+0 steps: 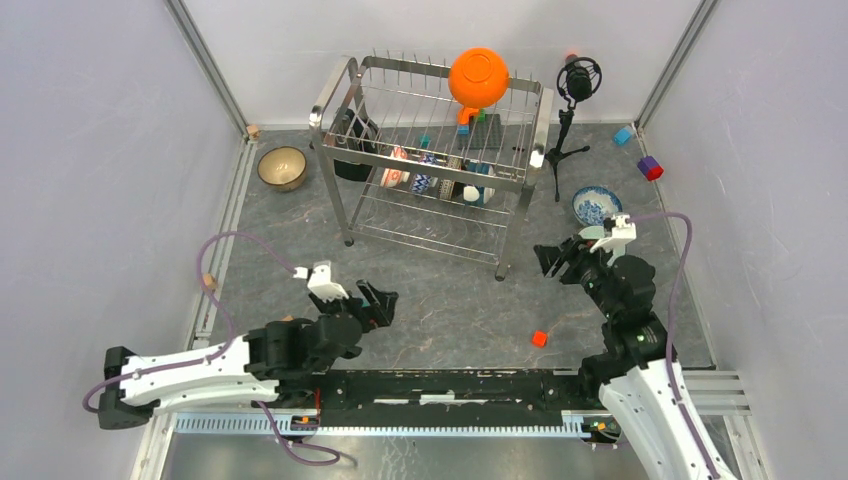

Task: Unload the bowls from the dish rack
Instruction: Place the bowl with the bowl, then adjust the dish rack at the center of the board.

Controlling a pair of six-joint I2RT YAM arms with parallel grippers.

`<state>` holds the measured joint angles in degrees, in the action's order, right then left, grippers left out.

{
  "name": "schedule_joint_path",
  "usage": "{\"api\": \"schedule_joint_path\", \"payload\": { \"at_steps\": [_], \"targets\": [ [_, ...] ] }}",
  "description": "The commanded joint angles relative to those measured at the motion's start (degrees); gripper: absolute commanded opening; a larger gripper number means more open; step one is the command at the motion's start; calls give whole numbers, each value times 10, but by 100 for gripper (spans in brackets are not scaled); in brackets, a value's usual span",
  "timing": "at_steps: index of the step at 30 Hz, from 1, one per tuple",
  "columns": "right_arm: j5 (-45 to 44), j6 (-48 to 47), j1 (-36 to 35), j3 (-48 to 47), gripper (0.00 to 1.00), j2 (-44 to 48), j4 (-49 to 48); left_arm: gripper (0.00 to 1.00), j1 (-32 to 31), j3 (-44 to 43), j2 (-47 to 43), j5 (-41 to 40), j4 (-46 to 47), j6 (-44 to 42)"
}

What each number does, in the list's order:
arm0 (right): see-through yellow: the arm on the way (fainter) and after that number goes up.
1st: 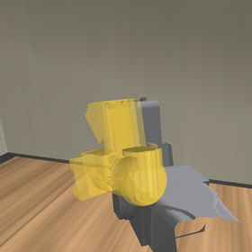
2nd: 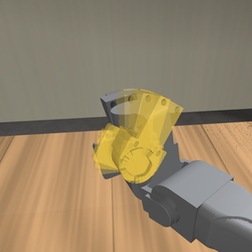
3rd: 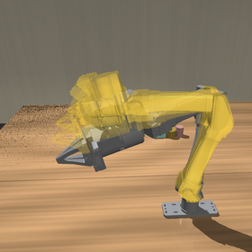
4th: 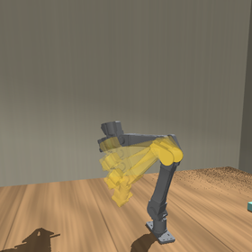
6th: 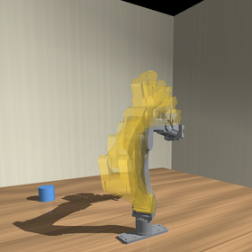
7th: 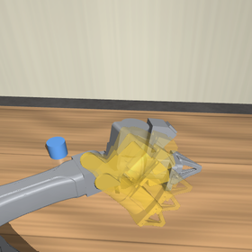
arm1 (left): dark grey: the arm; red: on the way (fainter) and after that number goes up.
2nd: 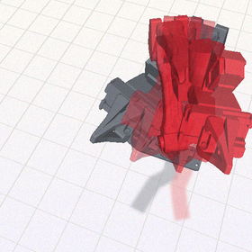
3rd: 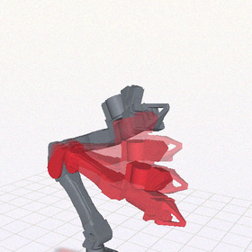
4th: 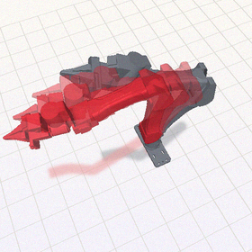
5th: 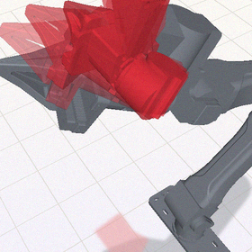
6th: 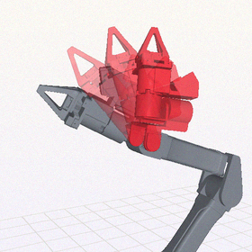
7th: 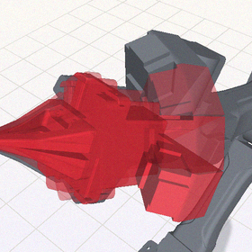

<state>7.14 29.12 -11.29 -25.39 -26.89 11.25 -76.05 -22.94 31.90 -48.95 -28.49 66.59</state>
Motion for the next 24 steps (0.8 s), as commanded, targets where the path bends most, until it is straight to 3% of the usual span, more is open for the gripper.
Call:
{"api": "schedule_joint_path", "payload": {
  "at_steps": [1, 4, 7, 10, 16, 20, 24],
  "targets": [
    [73, -42, -28, 12, 71, 47, -71, 99, -1, -77, -25, -134, -62, -122],
    [111, -53, -42, 34, 75, 66, -108, 100, -1, -104, -33, -195, -38, -236],
    [151, -52, -46, 66, 78, 69, -156, 100, -1, -97, -41, -207, 72, -425],
    [171, -61, -47, 85, 80, 68, -174, 100, 4, -89, -39, -200, 140, -479],
    [163, -60, -60, 112, 83, 67, -227, 100, 103, -100, 3, -140, 140, -429],
    [174, -30, -65, 146, 83, 61, -308, 100, 214, -102, 46, -21, 137, -354],
    [196, -36, -66, 157, 84, 44, -320, 100, 266, -100, 81, 63, 155, -295]
  ]
}}
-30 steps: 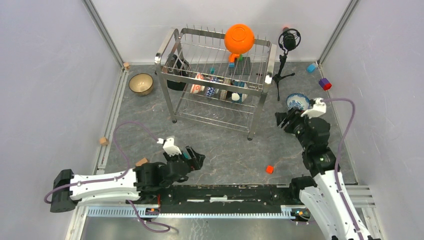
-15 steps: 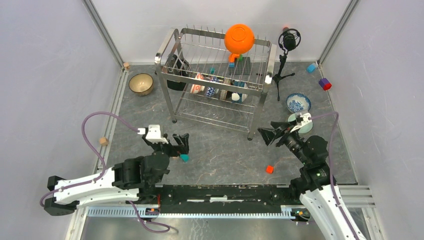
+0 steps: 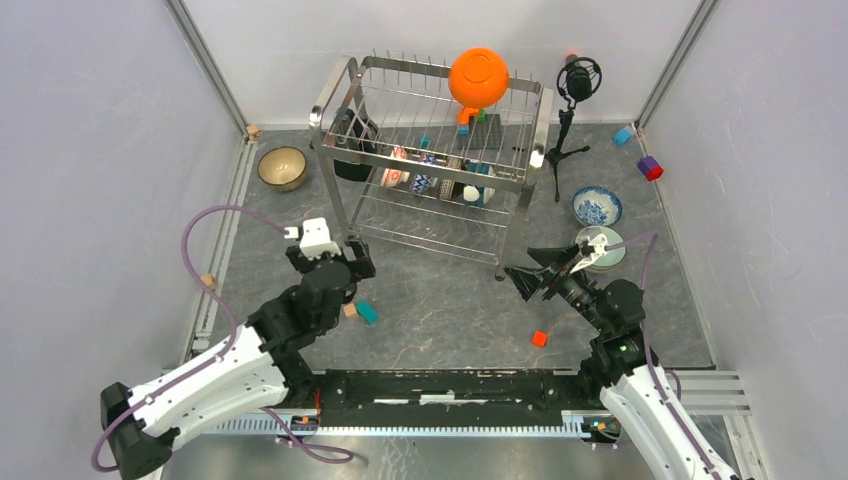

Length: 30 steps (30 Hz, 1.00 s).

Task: Unload the bowls from the dish rack
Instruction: Adjust the dish rack at the center of the board.

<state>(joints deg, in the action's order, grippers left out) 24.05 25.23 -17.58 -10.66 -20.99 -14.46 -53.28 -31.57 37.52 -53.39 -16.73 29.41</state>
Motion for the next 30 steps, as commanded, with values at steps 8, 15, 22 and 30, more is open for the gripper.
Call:
{"api": "schedule_joint_path", "payload": {
  "at_steps": [8, 15, 22, 30],
  "targets": [
    [-26, 49, -4, 92, 90, -14, -169, 100, 39, 40, -23, 184, 77, 135],
    [-43, 32, -4, 92, 90, -52, -223, 100, 40, 52, -81, 190, 21, 155],
    [-31, 48, -18, 67, 87, -141, -311, 100, 40, 31, -125, 165, -14, 122],
    [-73, -37, -86, -17, 85, -229, -272, 100, 40, 27, -130, 199, -19, 106]
  ]
}}
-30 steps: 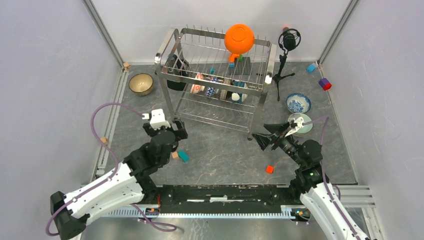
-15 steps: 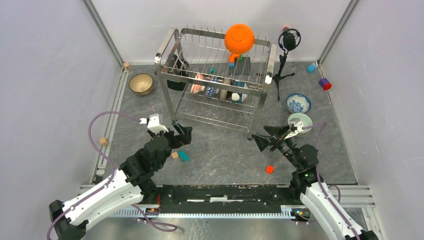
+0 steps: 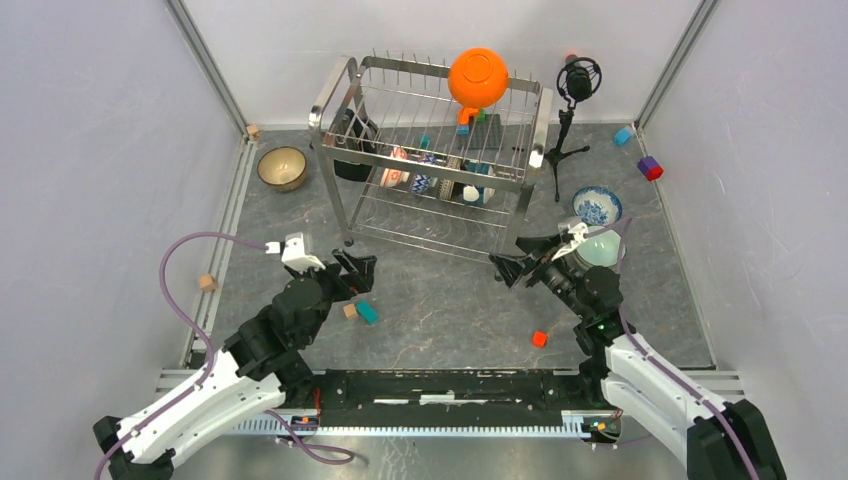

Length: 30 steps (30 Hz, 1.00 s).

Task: Unload the bowls from the dish rack
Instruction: Adjust the dish rack at the center of the board.

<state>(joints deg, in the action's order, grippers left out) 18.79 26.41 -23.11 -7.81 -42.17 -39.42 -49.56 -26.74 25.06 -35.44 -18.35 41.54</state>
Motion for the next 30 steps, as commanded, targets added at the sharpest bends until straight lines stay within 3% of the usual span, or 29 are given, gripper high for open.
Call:
{"api": "schedule_joint_path", "payload": {
  "at_steps": [1, 10, 16, 25, 30],
  "targets": [
    [-27, -54, -36, -50, 85, -23, -23, 100, 3, -21, -5, 21, -3, -16],
    [-142, -97, -60, -71, 86, -11, 6, 100, 3, -18, -3, 20, -7, -29],
    [-105, -86, -62, -94, 77, -56, -27, 100, 3, -21, -6, 38, -14, -25],
    [-47, -99, -121, -82, 68, -25, 17, 100, 3, -20, -50, 55, -53, -25],
    [-56, -95, -160, -72, 68, 15, 36, 100, 3, -33, -45, 121, -42, -49]
  ]
}}
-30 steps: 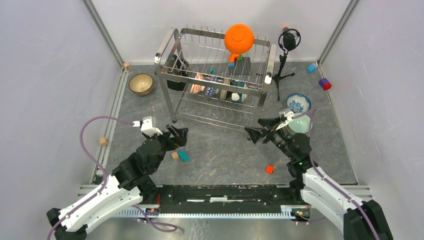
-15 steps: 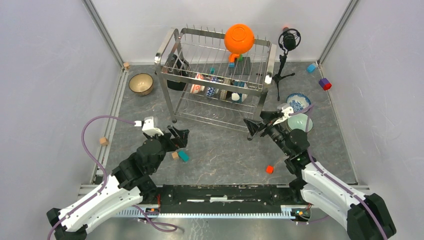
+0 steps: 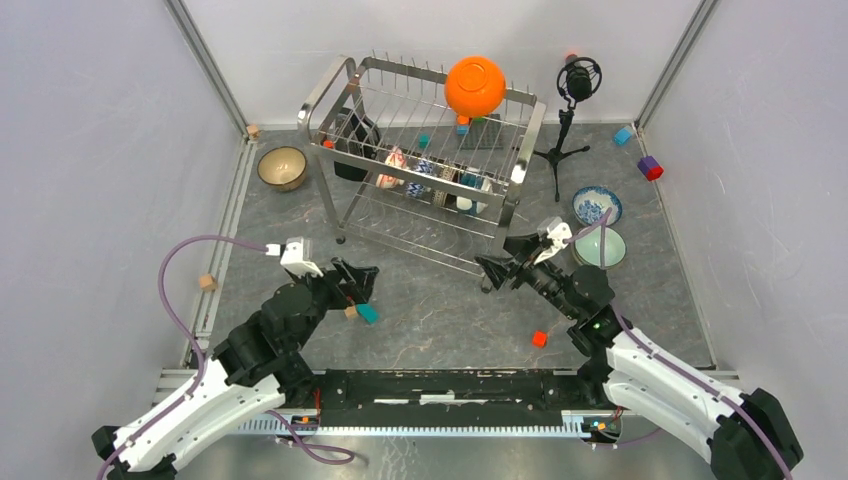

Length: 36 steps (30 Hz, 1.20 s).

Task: Unload the bowls from the dish rack
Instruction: Adjust the dish rack at the center of the board.

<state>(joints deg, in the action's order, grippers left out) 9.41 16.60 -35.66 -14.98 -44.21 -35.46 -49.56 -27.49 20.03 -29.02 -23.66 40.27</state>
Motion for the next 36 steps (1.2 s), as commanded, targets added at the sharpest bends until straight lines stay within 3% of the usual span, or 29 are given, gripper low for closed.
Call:
{"api": "schedule_joint_path", "payload": {
  "at_steps": [1, 8, 16, 22, 28, 36],
  "targets": [
    [35, 8, -41, 3, 68, 40, -2, 100, 3, -32, 14, 75, 20, -46],
    [-3, 33, -114, 15, 68, 25, -22, 100, -15, -45, 119, 188, 119, -64],
    [-59, 60, -194, 22, 68, -27, -61, 100, -128, 9, 140, 118, 293, -131],
    [-57, 52, -227, 2, 73, -67, -64, 100, -143, 67, 134, 107, 422, -148],
    [-131, 0, -227, -14, 83, 25, 85, 100, -145, 61, 167, 123, 463, -167],
    [-274, -41, -228, -2, 85, 203, 253, 100, -188, 39, 272, 132, 589, -301]
  ]
}}
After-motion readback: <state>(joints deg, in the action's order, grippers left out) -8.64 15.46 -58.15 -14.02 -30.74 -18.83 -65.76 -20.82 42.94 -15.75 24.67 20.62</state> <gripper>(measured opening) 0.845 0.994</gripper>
